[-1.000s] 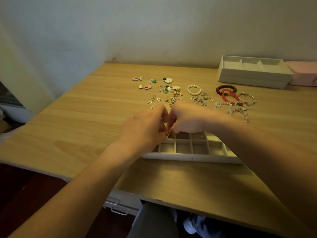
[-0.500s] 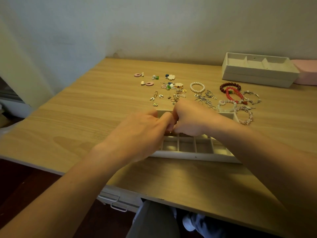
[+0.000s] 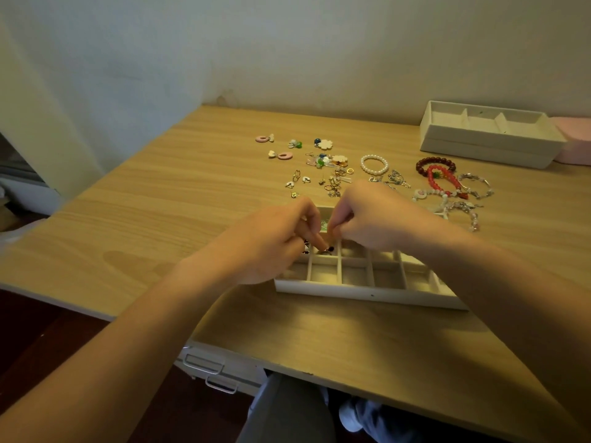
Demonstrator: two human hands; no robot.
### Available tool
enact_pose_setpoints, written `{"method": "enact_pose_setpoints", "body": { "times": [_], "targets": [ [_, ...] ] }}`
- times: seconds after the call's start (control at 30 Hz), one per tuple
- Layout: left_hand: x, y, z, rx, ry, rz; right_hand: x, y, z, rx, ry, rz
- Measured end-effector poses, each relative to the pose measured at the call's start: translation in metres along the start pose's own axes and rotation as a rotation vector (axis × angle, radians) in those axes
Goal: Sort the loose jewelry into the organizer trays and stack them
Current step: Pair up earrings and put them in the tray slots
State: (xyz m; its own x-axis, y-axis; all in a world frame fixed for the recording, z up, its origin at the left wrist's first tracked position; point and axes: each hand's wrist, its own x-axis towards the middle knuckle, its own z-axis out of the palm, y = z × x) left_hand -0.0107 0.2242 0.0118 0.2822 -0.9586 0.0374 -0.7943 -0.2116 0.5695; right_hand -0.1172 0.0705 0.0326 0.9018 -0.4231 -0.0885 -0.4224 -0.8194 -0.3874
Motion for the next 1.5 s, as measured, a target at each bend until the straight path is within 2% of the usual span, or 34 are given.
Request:
{"method": "enact_pose_setpoints", "body": {
  "times": [0.1,0.27,0.37,0.5,0.6,0.77,0.87,1.2,1.37,1.5],
  "targets": [
    [0.002,-0.001,-0.001,-0.098,0.018,-0.015,-0.003,0.004,-0.005,0.046,-0.034,-0.023],
    [0.006,0.001,-0.003,-0.085,-0.010,-0.001,-0.002,0.007,-0.001,0.059,-0.125,-0.075],
    [0.007,0.004,-0.007,-0.099,-0.001,-0.009,-0.001,0.007,-0.007,0.090,-0.079,-0.078],
    [0.021,0.003,-0.030,-0.172,0.205,-0.002,0.012,0.018,-0.032,0.294,0.069,-0.007],
    [0.056,-0.011,-0.044,-0.313,0.353,-0.069,0.040,0.031,-0.037,0.391,0.177,0.064],
    [0.118,-0.035,-0.034,-0.425,0.455,-0.284,0.088,0.046,-0.030,0.281,0.130,0.099],
    [0.135,-0.045,-0.023,-0.451,0.519,-0.340,0.106,0.047,-0.024,0.159,0.086,0.065],
    [0.130,-0.051,-0.015,-0.482,0.555,-0.301,0.120,0.031,-0.018,-0.064,0.072,0.117],
    [0.129,-0.050,-0.012,-0.461,0.547,-0.282,0.119,0.036,-0.019,-0.075,0.073,0.127],
    [0.131,-0.052,-0.007,-0.422,0.537,-0.266,0.115,0.046,-0.023,0.058,0.067,0.139]
  ]
}}
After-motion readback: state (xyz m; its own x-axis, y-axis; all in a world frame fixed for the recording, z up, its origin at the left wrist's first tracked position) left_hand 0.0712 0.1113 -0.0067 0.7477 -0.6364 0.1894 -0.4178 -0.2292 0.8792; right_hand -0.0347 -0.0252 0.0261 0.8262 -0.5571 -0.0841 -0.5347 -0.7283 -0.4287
